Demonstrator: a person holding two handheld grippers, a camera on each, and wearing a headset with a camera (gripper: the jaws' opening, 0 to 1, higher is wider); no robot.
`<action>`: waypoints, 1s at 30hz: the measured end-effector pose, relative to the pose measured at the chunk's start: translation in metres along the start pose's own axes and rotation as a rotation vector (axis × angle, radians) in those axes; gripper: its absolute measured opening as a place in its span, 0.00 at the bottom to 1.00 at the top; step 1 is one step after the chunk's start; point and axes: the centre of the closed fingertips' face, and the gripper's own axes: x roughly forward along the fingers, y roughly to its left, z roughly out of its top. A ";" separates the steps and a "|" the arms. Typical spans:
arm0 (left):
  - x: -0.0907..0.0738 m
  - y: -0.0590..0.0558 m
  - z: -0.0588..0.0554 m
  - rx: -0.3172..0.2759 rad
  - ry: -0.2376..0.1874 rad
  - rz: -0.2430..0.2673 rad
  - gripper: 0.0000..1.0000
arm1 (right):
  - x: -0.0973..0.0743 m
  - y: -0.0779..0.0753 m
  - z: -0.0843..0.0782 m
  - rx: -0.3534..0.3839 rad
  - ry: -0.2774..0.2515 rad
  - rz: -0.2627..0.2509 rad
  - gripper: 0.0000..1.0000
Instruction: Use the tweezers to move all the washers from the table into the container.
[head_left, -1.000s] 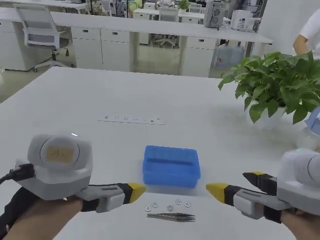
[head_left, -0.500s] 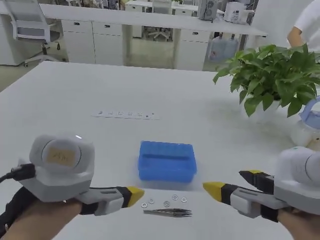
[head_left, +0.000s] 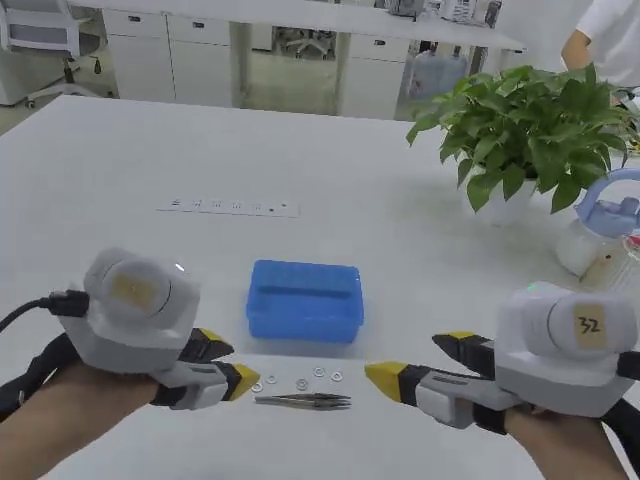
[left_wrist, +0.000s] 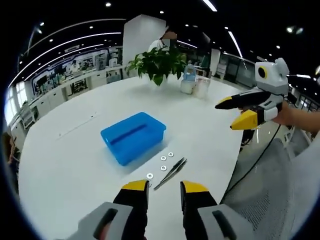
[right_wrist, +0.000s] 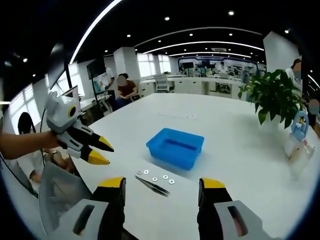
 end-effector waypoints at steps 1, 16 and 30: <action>0.004 0.000 -0.003 0.015 0.019 0.001 0.20 | 0.000 0.001 0.000 -0.001 0.001 0.011 0.56; 0.055 0.002 -0.034 0.253 0.169 -0.077 0.12 | 0.015 0.004 0.002 -0.015 -0.006 0.039 0.56; 0.081 0.015 -0.048 0.334 0.196 -0.126 0.10 | 0.036 0.009 -0.016 0.046 0.029 -0.010 0.54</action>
